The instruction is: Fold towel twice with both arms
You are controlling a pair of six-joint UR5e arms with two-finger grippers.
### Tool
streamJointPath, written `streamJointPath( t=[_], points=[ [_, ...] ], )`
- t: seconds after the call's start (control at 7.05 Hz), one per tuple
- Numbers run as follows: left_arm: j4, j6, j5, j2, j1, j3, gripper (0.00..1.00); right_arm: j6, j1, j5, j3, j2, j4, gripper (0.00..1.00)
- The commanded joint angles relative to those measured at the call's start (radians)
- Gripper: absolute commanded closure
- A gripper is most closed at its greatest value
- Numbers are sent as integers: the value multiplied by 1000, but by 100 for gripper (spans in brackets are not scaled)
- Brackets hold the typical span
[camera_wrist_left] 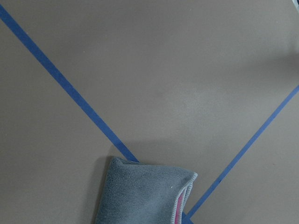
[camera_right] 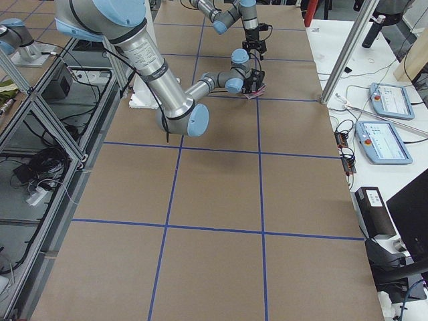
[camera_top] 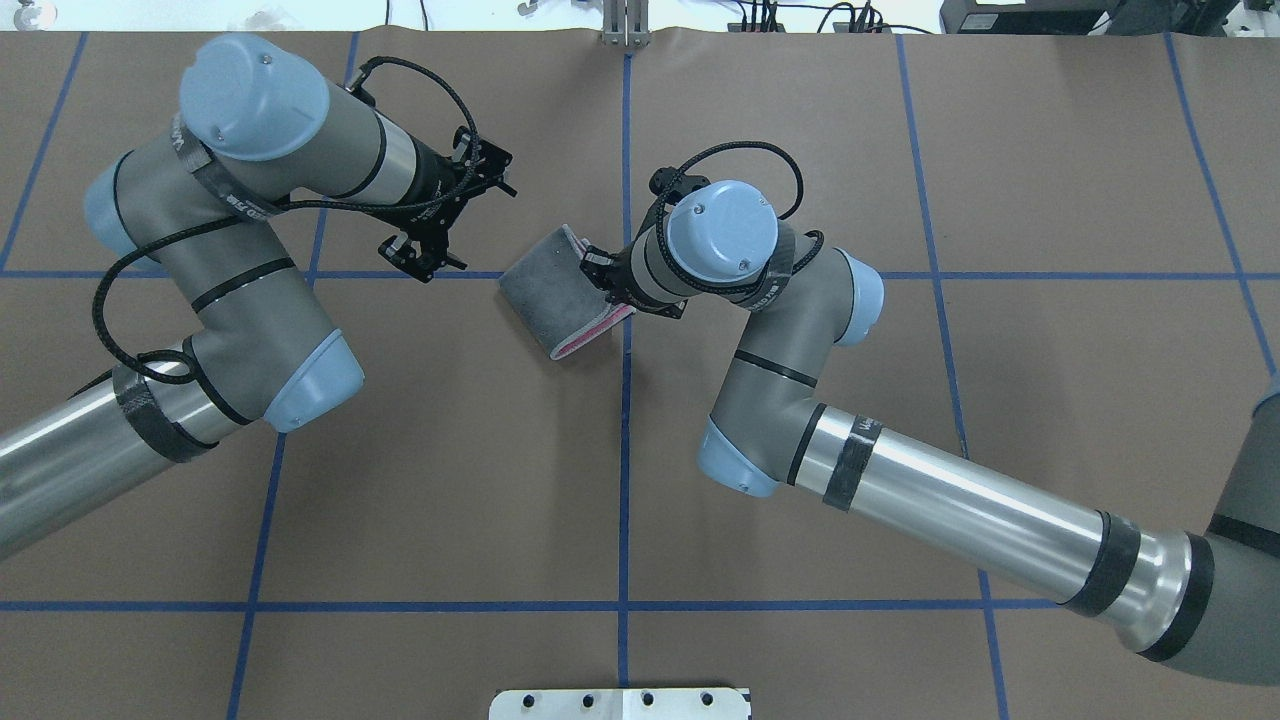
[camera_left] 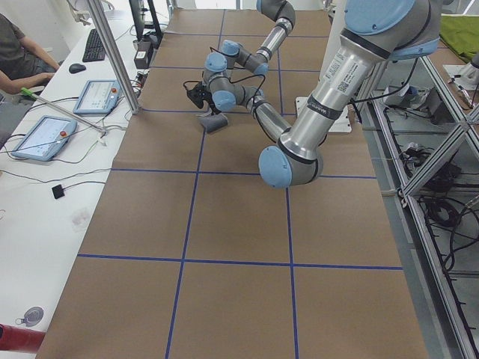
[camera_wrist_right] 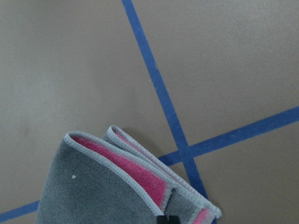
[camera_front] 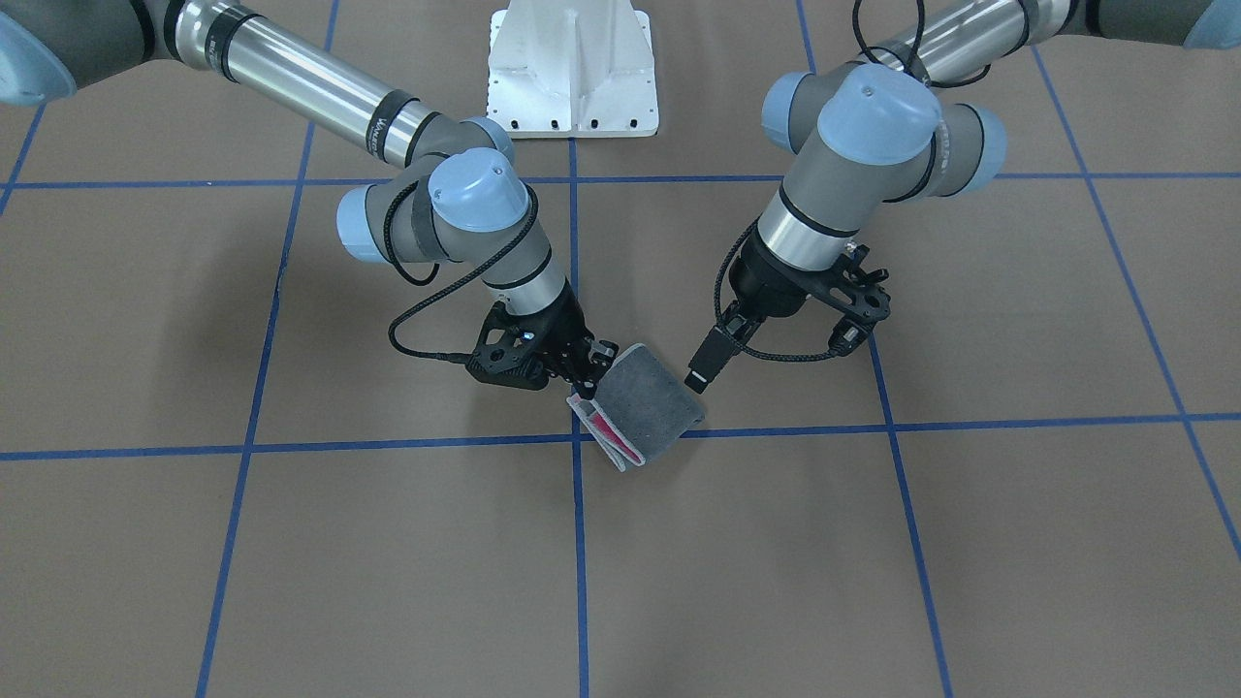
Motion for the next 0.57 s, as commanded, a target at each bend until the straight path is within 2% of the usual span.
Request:
streamJointPath(
  t=[0.0, 0.43],
  points=[
    [0, -2, 1, 0, 0, -3, 0, 0, 2, 2, 12, -16, 1, 92],
    [0, -2, 1, 0, 0, -3, 0, 3, 2, 0, 55, -62, 0, 90]
  ],
)
